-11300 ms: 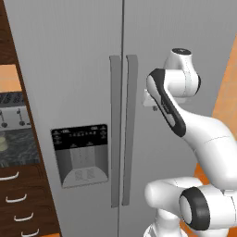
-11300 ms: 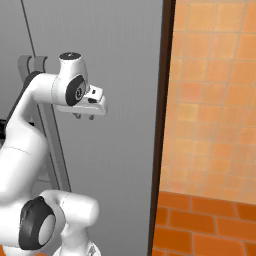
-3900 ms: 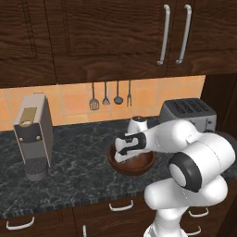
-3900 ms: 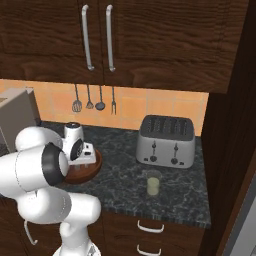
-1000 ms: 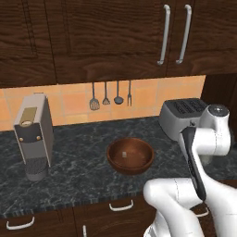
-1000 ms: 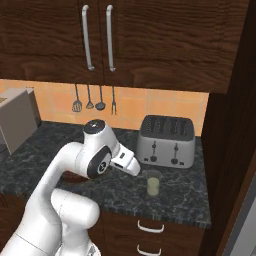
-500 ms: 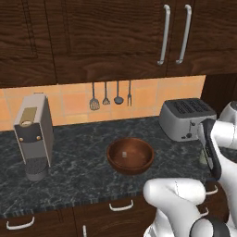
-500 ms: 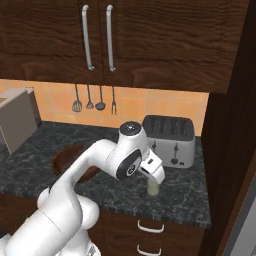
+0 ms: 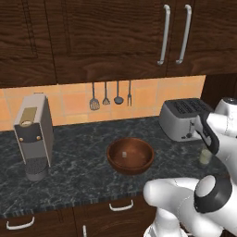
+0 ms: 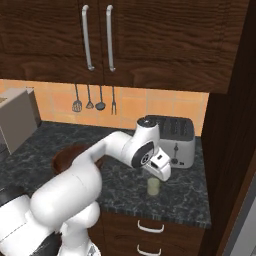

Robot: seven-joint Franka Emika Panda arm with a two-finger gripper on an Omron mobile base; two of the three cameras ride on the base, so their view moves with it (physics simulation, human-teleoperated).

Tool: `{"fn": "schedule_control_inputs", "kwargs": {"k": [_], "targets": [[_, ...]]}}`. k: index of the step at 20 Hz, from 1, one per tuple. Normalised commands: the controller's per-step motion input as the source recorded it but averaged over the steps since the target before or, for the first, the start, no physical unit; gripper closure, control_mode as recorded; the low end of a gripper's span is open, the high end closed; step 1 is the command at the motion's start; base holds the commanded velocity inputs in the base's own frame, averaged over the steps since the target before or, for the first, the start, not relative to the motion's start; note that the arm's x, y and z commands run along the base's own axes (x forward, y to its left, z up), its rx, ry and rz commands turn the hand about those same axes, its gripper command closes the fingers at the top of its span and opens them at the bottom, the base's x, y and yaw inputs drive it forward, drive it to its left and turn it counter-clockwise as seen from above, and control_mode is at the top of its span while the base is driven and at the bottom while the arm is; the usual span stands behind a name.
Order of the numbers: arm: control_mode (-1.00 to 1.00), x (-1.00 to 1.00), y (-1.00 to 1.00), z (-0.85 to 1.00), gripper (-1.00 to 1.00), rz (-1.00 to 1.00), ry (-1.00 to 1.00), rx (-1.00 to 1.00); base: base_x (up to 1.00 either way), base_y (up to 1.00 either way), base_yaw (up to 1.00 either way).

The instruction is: Grab a lemon wedge from the fridge and one ice cube from the ice bowl, and put them in the glass of lemonade.

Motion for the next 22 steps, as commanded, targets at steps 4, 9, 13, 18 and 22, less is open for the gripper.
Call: {"fn": "schedule_control_inputs", "kwargs": {"k": [4,9,13,18,22], "targets": [[-1.0,0.09,-0.36,-0.24,1.0,-0.01,0.0,0.08,0.0,0.0,0.0],[-1.0,0.35,-0.08,0.0,1.0,0.0,0.04,0.0,0.0,0.0,0.0],[-1.0,0.3,0.0,0.0,1.0,0.0,0.02,0.0,0.0,0.0,0.0],[-1.0,0.03,0.0,0.0,1.0,0.0,0.0,0.0,0.0,0.0,0.0],[-1.0,-0.1,0.0,-0.01,1.0,0.0,-0.03,0.0,0.0,0.0,0.0]]}}
